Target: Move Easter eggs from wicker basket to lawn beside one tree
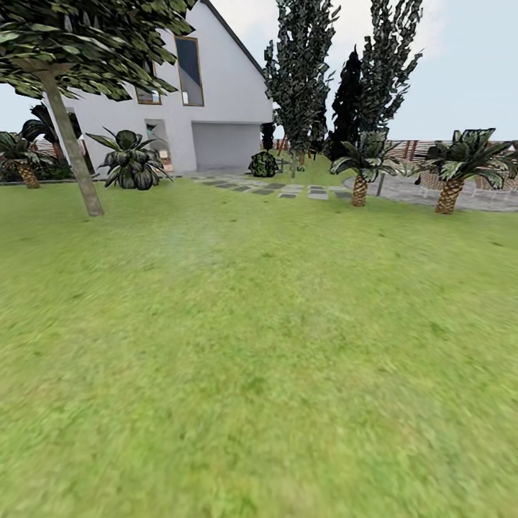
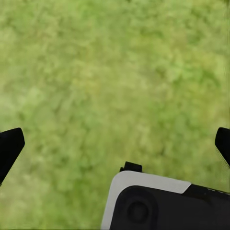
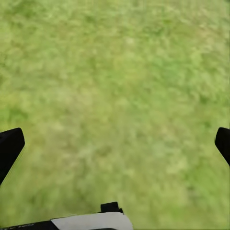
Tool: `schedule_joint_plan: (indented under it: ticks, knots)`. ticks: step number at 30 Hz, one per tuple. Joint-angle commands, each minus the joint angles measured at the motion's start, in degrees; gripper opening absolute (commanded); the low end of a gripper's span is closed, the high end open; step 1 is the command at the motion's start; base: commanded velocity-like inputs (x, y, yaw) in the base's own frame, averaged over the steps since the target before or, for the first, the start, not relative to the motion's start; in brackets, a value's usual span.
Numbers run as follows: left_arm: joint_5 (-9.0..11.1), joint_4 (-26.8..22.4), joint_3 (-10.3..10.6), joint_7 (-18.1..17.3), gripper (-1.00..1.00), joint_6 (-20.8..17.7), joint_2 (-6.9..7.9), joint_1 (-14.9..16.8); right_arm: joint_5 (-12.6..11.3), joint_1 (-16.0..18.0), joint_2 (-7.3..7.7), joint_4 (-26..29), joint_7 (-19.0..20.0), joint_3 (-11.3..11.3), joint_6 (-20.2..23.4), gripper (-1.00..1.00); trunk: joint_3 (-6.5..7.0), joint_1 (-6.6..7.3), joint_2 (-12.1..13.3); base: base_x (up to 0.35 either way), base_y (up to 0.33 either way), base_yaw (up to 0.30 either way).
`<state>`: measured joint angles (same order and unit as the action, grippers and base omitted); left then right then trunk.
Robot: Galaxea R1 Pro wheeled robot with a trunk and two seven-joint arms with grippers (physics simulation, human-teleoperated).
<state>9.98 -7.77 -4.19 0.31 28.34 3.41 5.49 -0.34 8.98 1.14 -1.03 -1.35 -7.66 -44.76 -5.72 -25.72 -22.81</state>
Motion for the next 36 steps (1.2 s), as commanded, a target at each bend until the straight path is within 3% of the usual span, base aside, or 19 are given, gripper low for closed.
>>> schedule_joint_plan:
  ticks: [1,36]
  knots:
    - [-0.2,0.0,-0.4,0.0,1.0,0.2,-0.07,0.0,0.0,0.1,0.0,-0.1,-0.1,-0.1,-0.2,1.0,-0.12,-0.06,-0.1,0.329,0.027,0.0]
    - [-0.3,0.1,-0.7,0.0,1.0,0.5,0.4,0.0,0.0,0.1,0.0,-0.1,-0.1,-0.1,-0.2,1.0,-0.12,-0.06,-0.1,0.329,0.001,0.0]
